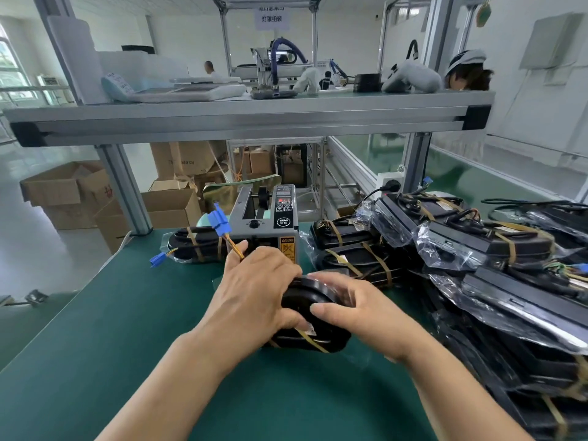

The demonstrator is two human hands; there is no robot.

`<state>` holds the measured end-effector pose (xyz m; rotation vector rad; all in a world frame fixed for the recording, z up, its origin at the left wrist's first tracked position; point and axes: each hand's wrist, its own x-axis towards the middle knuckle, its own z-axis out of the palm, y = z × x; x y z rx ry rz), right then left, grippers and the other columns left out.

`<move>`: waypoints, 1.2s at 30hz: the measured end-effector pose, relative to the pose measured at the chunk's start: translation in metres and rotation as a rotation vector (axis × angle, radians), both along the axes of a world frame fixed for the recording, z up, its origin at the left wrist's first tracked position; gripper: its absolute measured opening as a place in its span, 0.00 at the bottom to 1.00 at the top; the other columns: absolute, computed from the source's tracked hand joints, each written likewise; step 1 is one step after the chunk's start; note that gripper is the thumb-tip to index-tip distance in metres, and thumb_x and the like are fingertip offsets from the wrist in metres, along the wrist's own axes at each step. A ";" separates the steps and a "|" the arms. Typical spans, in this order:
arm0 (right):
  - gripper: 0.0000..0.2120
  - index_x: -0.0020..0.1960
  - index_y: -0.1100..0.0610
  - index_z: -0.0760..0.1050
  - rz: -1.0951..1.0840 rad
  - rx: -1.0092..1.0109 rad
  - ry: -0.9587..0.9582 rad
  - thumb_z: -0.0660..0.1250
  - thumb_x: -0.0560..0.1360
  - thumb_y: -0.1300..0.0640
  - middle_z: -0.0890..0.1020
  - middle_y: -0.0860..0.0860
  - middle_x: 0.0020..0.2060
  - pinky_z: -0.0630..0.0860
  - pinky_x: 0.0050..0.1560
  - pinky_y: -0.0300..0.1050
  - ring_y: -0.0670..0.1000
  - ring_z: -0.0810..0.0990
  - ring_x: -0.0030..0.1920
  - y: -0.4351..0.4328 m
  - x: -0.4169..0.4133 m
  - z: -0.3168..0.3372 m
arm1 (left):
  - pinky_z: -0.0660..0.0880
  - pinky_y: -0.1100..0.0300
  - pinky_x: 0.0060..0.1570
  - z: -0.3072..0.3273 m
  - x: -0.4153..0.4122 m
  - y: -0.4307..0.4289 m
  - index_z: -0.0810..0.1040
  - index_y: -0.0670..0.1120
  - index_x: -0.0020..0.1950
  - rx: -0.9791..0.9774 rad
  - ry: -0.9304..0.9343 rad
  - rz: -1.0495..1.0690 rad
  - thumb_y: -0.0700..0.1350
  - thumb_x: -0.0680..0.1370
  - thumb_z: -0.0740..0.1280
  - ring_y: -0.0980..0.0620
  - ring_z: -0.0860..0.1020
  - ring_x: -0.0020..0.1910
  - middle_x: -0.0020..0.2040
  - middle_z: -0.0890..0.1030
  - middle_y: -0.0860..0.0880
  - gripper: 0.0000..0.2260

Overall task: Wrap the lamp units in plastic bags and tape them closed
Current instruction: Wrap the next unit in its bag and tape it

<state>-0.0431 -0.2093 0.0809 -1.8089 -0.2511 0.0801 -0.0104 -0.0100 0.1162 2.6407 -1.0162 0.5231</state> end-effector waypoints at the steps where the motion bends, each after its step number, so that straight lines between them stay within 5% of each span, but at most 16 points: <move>1: 0.22 0.63 0.47 0.77 0.001 0.039 0.020 0.72 0.69 0.50 0.85 0.45 0.55 0.78 0.58 0.41 0.45 0.83 0.57 0.002 0.000 -0.004 | 0.48 0.53 0.69 -0.001 -0.002 -0.001 0.82 0.49 0.57 0.004 -0.002 0.004 0.63 0.61 0.78 0.53 0.73 0.63 0.53 0.80 0.55 0.30; 6: 0.27 0.61 0.51 0.81 -0.073 0.132 0.012 0.71 0.65 0.42 0.86 0.52 0.51 0.79 0.53 0.43 0.50 0.84 0.52 0.015 -0.005 -0.019 | 0.56 0.46 0.69 -0.006 -0.016 -0.004 0.82 0.48 0.57 0.051 -0.019 0.058 0.60 0.60 0.80 0.51 0.76 0.61 0.54 0.81 0.54 0.30; 10: 0.19 0.58 0.49 0.84 -0.140 0.234 0.006 0.71 0.68 0.46 0.86 0.53 0.52 0.81 0.54 0.45 0.52 0.85 0.53 0.015 -0.008 -0.029 | 0.67 0.45 0.64 -0.012 -0.029 0.007 0.82 0.46 0.59 -0.106 -0.043 0.185 0.58 0.62 0.81 0.49 0.77 0.60 0.57 0.81 0.52 0.30; 15: 0.20 0.56 0.48 0.84 -0.210 0.376 0.039 0.71 0.65 0.47 0.87 0.53 0.50 0.80 0.48 0.41 0.53 0.85 0.52 0.018 -0.021 -0.047 | 0.66 0.61 0.54 -0.027 -0.058 0.029 0.77 0.52 0.65 -0.366 0.135 0.345 0.64 0.72 0.65 0.63 0.65 0.62 0.61 0.70 0.65 0.25; 18: 0.21 0.56 0.46 0.84 -0.254 0.404 0.019 0.70 0.63 0.45 0.87 0.51 0.50 0.80 0.46 0.37 0.49 0.86 0.51 0.021 -0.025 -0.052 | 0.62 0.68 0.54 -0.032 -0.071 0.037 0.69 0.60 0.71 -0.313 0.338 0.339 0.70 0.71 0.52 0.70 0.62 0.65 0.65 0.62 0.72 0.31; 21: 0.18 0.56 0.46 0.84 -0.279 0.370 0.000 0.69 0.67 0.44 0.87 0.50 0.48 0.80 0.46 0.40 0.49 0.86 0.47 0.025 -0.026 -0.053 | 0.65 0.69 0.57 -0.027 -0.080 0.043 0.61 0.64 0.75 -0.180 0.428 0.331 0.65 0.79 0.51 0.68 0.63 0.69 0.73 0.53 0.73 0.24; 25: 0.13 0.53 0.39 0.84 -0.272 0.304 -0.033 0.66 0.72 0.48 0.87 0.46 0.49 0.79 0.47 0.36 0.46 0.86 0.50 0.031 -0.028 -0.051 | 0.68 0.63 0.65 -0.002 -0.083 0.051 0.65 0.64 0.73 -0.018 0.435 0.311 0.60 0.83 0.49 0.63 0.69 0.68 0.77 0.51 0.66 0.19; 28: 0.14 0.55 0.38 0.83 -0.289 0.272 -0.071 0.67 0.71 0.48 0.86 0.42 0.52 0.76 0.53 0.32 0.41 0.83 0.55 0.032 -0.031 -0.051 | 0.73 0.60 0.59 0.030 -0.075 0.062 0.81 0.57 0.59 -0.141 0.317 0.338 0.61 0.81 0.55 0.62 0.73 0.62 0.69 0.70 0.63 0.18; 31: 0.13 0.54 0.39 0.84 -0.314 0.273 -0.090 0.70 0.72 0.52 0.86 0.42 0.52 0.74 0.53 0.32 0.40 0.83 0.56 0.032 -0.033 -0.055 | 0.77 0.58 0.42 0.058 -0.049 0.070 0.81 0.58 0.40 -0.367 0.243 0.339 0.61 0.76 0.60 0.60 0.78 0.38 0.41 0.81 0.64 0.14; 33: 0.12 0.53 0.41 0.85 -0.328 0.269 -0.105 0.72 0.75 0.57 0.87 0.43 0.52 0.74 0.53 0.32 0.40 0.83 0.56 0.033 -0.035 -0.056 | 0.79 0.55 0.37 0.062 -0.016 0.065 0.83 0.56 0.41 -0.374 0.341 0.387 0.58 0.78 0.64 0.54 0.80 0.31 0.36 0.83 0.58 0.12; 36: 0.10 0.51 0.43 0.86 -0.373 0.294 -0.115 0.73 0.72 0.55 0.87 0.46 0.49 0.76 0.47 0.28 0.42 0.85 0.52 0.036 -0.039 -0.056 | 0.71 0.65 0.26 0.033 0.036 0.042 0.85 0.48 0.42 -0.727 0.707 0.395 0.48 0.79 0.68 0.55 0.74 0.27 0.35 0.84 0.53 0.09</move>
